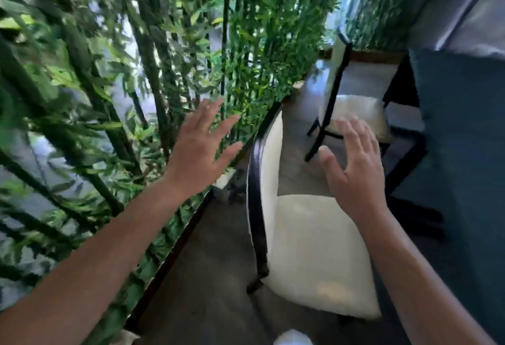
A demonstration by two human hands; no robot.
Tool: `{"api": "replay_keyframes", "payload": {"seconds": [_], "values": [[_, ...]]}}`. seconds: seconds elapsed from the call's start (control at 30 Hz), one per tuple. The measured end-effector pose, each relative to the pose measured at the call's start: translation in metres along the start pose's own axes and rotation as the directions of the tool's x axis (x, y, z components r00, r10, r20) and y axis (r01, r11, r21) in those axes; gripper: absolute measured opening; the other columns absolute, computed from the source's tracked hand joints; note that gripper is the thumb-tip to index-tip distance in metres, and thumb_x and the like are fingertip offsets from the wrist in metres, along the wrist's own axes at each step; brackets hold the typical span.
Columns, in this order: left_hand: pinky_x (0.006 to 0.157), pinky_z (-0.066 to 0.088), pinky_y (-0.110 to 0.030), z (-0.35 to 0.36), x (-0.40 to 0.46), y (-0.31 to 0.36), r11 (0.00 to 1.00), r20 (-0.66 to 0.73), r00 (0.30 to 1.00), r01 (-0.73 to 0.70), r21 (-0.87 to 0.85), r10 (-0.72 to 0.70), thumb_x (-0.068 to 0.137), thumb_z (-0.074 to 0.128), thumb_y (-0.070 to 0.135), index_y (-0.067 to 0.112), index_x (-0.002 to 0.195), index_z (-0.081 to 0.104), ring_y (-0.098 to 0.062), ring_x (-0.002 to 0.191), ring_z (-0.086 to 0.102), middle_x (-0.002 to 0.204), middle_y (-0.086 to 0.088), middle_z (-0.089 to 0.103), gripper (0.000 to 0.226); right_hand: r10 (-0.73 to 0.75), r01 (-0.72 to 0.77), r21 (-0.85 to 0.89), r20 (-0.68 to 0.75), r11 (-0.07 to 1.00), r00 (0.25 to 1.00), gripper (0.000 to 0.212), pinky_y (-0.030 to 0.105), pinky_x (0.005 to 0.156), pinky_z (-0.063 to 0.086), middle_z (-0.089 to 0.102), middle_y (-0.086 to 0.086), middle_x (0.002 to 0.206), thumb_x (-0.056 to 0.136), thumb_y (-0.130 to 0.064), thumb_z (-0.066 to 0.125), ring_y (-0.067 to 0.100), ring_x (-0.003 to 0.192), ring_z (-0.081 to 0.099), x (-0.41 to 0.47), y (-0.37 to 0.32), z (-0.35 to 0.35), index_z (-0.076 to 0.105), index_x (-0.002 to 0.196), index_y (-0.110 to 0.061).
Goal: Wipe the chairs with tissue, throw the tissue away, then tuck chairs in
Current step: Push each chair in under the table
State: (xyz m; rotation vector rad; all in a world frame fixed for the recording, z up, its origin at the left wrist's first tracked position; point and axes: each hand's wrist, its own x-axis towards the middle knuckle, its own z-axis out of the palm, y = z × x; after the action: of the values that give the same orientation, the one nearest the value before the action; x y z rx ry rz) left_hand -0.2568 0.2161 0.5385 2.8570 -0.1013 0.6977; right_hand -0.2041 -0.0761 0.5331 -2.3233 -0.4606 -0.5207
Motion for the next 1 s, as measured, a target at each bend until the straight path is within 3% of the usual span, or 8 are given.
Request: {"api": "replay_keyframes", "payload": {"seconds": [0.13,0.33,0.47,0.67,0.83,0.87,0.93,1.0], "values": [[0.126,0.012,-0.051,0.03,0.048,-0.02,0.979,-0.047,0.982,-0.186,-0.086,0.182,0.102,0.042,0.053,0.023,0.151,0.047,-0.03,0.158,0.01,0.168,-0.008,0.022,0.057,0.076,-0.083,-0.058,-0.109,0.995,0.991,0.061,0.041,0.126,0.018,0.03,0.002,0.166,0.099,-0.046,0.049,0.018,0.155,0.017,0.01,-0.007,0.007,0.04,0.155,-0.026],[0.122,0.023,-0.06,0.088,0.119,-0.035,0.943,-0.091,0.957,-0.288,-0.168,0.276,0.102,0.046,0.047,0.023,0.149,0.049,-0.031,0.157,0.014,0.167,-0.009,0.026,0.053,0.163,-0.189,-0.138,-0.18,0.972,0.97,0.06,0.041,0.125,0.021,0.028,0.0,0.166,0.1,-0.048,0.047,0.017,0.155,0.019,0.042,0.021,0.03,0.039,0.156,-0.027],[0.125,0.018,-0.053,0.108,0.129,-0.051,0.94,-0.055,0.96,-0.281,-0.195,0.275,0.103,0.042,0.05,0.025,0.151,0.047,-0.028,0.157,0.013,0.167,-0.007,0.025,0.055,0.251,-0.27,-0.135,-0.144,0.953,0.957,0.063,0.046,0.125,0.024,0.026,-0.001,0.167,0.1,-0.051,0.045,0.015,0.156,0.016,0.052,0.032,0.05,0.035,0.157,-0.028],[0.126,0.019,-0.048,0.147,0.152,-0.063,0.881,-0.026,0.921,-0.379,-0.282,0.388,0.104,0.04,0.05,0.02,0.149,0.051,-0.029,0.157,0.015,0.166,-0.01,0.028,0.055,0.387,-0.427,-0.177,-0.221,0.887,0.895,0.062,0.045,0.125,0.024,0.03,0.003,0.166,0.1,-0.048,0.045,0.018,0.154,0.021,0.048,0.04,0.066,0.039,0.156,-0.023],[0.12,0.028,-0.059,0.197,0.195,-0.045,0.726,-0.029,0.823,-0.517,-0.454,0.567,0.103,0.051,0.042,0.017,0.144,0.057,-0.033,0.155,0.02,0.164,-0.011,0.032,0.048,0.55,-0.64,-0.164,-0.382,0.75,0.742,0.06,0.04,0.125,0.022,0.032,0.004,0.165,0.1,-0.044,0.049,0.019,0.154,0.021,0.041,0.026,0.094,0.042,0.155,-0.021],[0.119,0.029,-0.06,0.198,0.195,-0.043,0.725,-0.041,0.824,-0.519,-0.452,0.565,0.103,0.051,0.042,0.018,0.144,0.057,-0.032,0.156,0.02,0.164,-0.01,0.032,0.048,0.542,-0.63,-0.174,-0.371,0.757,0.754,0.06,0.038,0.124,0.022,0.032,0.004,0.165,0.1,-0.043,0.05,0.019,0.154,0.022,0.041,0.024,0.093,0.042,0.155,-0.021],[0.121,0.024,-0.06,0.217,0.207,-0.043,0.62,0.001,0.725,-0.588,-0.519,0.689,0.103,0.05,0.044,0.021,0.146,0.055,-0.03,0.157,0.017,0.165,-0.008,0.03,0.048,0.623,-0.753,-0.179,-0.459,0.634,0.634,0.06,0.038,0.124,0.023,0.032,0.004,0.165,0.1,-0.043,0.051,0.02,0.153,0.023,0.027,0.01,0.113,0.041,0.155,-0.022],[0.125,0.016,-0.055,0.225,0.21,-0.052,0.595,0.014,0.686,-0.621,-0.51,0.728,0.103,0.05,0.045,0.022,0.146,0.055,-0.029,0.157,0.015,0.166,-0.007,0.029,0.049,0.67,-0.808,-0.219,-0.465,0.547,0.579,0.064,0.043,0.124,0.025,0.033,0.006,0.165,0.096,-0.043,0.053,0.024,0.152,0.026,0.016,-0.002,0.129,0.042,0.155,-0.021]]}}
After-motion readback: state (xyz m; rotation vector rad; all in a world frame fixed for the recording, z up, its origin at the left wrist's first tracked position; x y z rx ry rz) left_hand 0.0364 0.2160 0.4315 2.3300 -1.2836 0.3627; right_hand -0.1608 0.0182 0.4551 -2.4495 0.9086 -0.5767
